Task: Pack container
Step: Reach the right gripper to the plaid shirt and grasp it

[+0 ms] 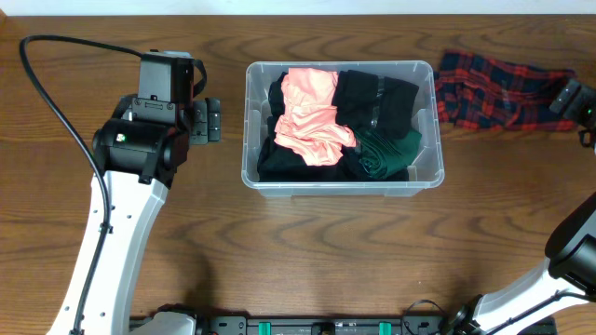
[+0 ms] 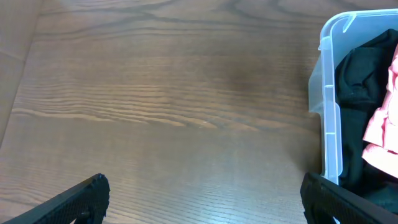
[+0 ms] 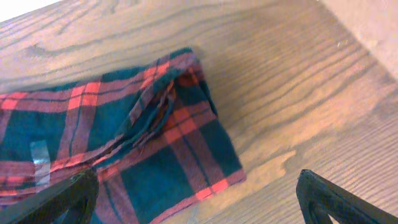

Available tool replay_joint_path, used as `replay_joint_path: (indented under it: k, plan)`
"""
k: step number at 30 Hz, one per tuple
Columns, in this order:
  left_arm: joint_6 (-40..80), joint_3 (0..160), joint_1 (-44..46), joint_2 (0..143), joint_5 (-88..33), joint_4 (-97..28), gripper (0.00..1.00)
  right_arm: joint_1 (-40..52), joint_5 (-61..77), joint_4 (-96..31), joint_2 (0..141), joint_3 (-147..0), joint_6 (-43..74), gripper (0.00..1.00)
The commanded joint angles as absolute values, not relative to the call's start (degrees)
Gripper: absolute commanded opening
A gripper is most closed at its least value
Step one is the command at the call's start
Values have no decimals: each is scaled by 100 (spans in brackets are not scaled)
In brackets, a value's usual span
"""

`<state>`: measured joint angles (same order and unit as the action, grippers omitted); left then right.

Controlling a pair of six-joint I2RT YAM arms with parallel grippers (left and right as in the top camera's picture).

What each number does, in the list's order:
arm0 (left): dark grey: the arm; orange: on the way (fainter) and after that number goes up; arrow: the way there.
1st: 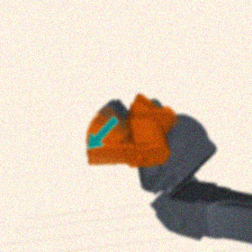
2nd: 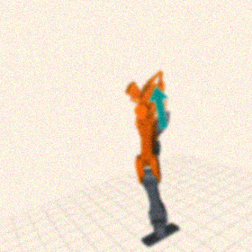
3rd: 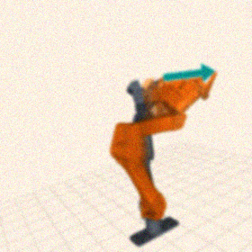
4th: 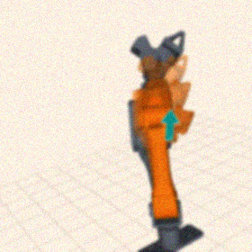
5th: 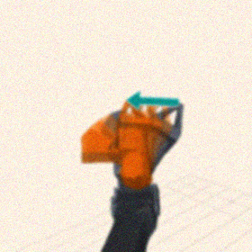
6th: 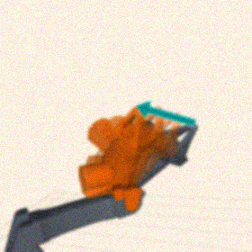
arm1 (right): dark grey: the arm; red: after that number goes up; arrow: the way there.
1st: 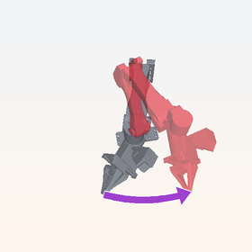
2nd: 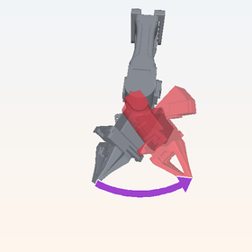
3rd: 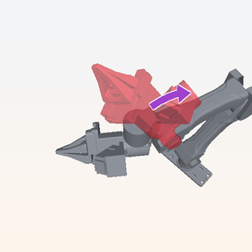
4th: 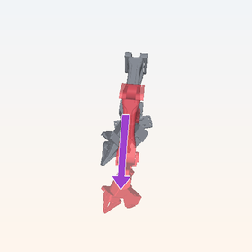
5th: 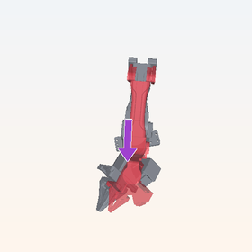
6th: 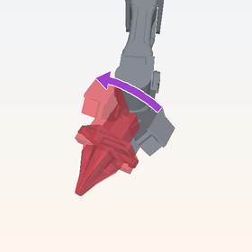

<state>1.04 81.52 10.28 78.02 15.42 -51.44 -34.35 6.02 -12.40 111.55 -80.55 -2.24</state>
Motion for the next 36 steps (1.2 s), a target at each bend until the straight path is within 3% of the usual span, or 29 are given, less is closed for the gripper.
replay_joint_path:
  k: [1, 18, 36]
  plan:
    - [49, 8241, 1004, 7787, 1616, -5164, 98, -3538, 692, -1098, 11185, -8062, -543, 99]
    - [49, 8241, 1004, 7787, 1616, -5164, 98, -3570, 1675, 34, 12639, -8062, -521, 99]
    - [49, 8241, 1004, 7787, 1616, -5164, 98, -3570, 1911, -134, 12903, -8060, 263, 98]
